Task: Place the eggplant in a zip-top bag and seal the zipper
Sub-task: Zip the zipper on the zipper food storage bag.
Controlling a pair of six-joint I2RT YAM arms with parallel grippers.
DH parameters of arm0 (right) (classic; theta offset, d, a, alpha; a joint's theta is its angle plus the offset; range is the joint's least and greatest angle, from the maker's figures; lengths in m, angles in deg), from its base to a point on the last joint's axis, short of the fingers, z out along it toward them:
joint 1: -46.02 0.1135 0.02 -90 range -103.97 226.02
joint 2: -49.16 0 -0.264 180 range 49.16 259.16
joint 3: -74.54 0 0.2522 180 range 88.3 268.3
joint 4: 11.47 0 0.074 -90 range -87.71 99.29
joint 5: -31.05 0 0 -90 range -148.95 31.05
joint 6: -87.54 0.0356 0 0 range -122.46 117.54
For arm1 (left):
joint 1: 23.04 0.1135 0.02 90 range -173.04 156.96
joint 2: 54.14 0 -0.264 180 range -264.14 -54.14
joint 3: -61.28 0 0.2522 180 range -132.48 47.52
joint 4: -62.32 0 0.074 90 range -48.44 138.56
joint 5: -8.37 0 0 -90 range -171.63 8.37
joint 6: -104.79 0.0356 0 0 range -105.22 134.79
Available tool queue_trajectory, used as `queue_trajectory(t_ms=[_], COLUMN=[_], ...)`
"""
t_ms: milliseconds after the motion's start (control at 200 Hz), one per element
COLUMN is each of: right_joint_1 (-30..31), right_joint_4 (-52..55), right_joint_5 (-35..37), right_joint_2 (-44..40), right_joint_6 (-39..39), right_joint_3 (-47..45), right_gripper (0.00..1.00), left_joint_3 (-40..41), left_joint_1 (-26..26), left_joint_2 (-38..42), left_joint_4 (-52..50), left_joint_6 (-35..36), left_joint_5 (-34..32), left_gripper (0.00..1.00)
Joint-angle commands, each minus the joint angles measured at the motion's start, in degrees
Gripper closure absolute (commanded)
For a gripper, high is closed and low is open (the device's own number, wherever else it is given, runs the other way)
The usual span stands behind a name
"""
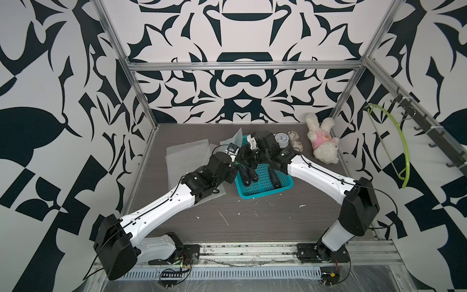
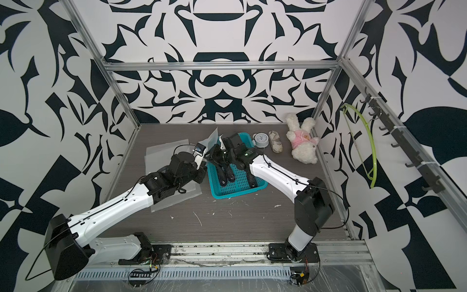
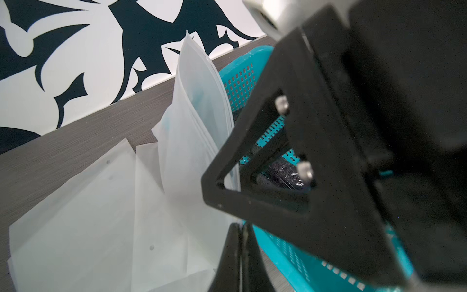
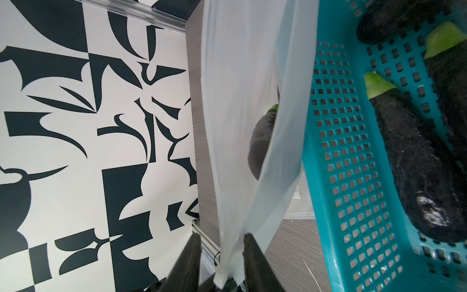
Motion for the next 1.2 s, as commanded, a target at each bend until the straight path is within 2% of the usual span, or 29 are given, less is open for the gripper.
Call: queue_trajectory(t_ms=[0, 245, 370, 430, 675, 1195], right_joint_1=[0.3, 0.3, 0.3, 0.2, -1.3, -8.0], right_joint_4=[-1.0, -1.9, -2.0, -2.2, -2.2, -8.0], right_joint_5=[-0.5, -1.6, -2.0, -2.1, -1.8, -1.7], right_joint_2=[0.3, 1.2, 1.4, 1.3, 1.4, 1.6], right_joint_6=[0.2, 1.8, 2.1, 2.1, 2.1, 8.1], right_joint_3=[2.1, 2.2, 1.9, 1.7, 1.0, -2.9], right_gripper=[0.74, 0.8, 0.91, 0.93, 0.94, 0.94], left_joint_3=[-0.1, -0.2, 0.0, 0.2, 1.1, 5.9], left_joint_1=[0.3, 0.3, 0.3, 0.3, 0.3, 0.2], left_joint_2=[0.0, -0.9, -1.7, -2.1, -1.6, 4.1], left_joint_4=[1.9, 2.2, 2.0, 1.9, 2.3, 2.9], left_joint_6=[-0.1, 0.5, 1.2, 1.6, 1.7, 0.5], left_joint_5=[-1.1, -0.7, -0.8, -1.1, -0.5, 2.7], left_gripper=[1.0, 1.0, 1.0, 1.0, 1.0, 1.0])
